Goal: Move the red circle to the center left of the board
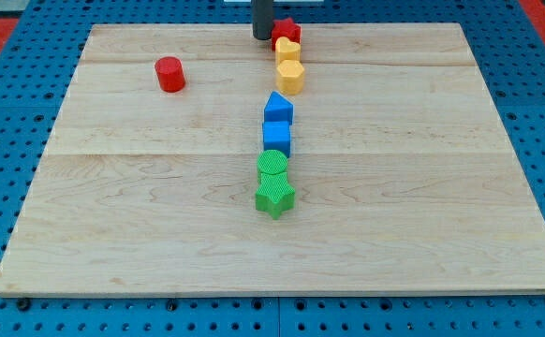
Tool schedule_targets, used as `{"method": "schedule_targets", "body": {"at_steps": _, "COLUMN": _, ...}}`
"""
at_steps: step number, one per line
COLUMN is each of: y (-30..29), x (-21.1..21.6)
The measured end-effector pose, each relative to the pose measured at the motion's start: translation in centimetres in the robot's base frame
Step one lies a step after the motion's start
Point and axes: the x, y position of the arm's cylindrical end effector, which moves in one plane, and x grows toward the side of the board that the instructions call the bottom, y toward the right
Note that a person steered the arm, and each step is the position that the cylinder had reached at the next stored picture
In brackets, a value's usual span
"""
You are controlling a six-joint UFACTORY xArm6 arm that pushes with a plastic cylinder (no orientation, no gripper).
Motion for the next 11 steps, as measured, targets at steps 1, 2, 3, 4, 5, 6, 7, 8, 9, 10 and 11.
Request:
{"method": "schedule_targets", "body": {"at_steps": 1, "y": -2.9, "x": 0.5}}
{"method": "schedule_targets", "body": {"at_steps": 2, "y": -8.2, "x": 3.6}}
{"method": "schedule_targets", "body": {"at_steps": 3, "y": -9.6, "x": 10.4}}
{"method": "schedule_targets", "body": {"at_steps": 4, "y": -10.2, "x": 10.4}}
{"method": "schedule_targets", "body": {"at_steps": 5, "y": -9.5, "x": 6.4}}
{"method": "schedule_targets", "body": {"at_steps": 6, "y": -11.7, "x": 4.6}}
{"method": "schedule_targets", "body": {"at_steps": 7, "y": -14.9, "x": 7.2}}
{"method": "schedule_targets", "body": {"at_steps": 8, "y": -15.8, "x": 10.3}}
{"method": "schedule_targets", "body": {"at_steps": 9, "y": -16.5, "x": 11.0}}
{"method": "schedule_targets", "body": {"at_steps": 10, "y": -13.1, "x": 19.3}}
{"method": "schedule_targets", "body": {"at_steps": 11, "y": -11.4, "x": 21.9}}
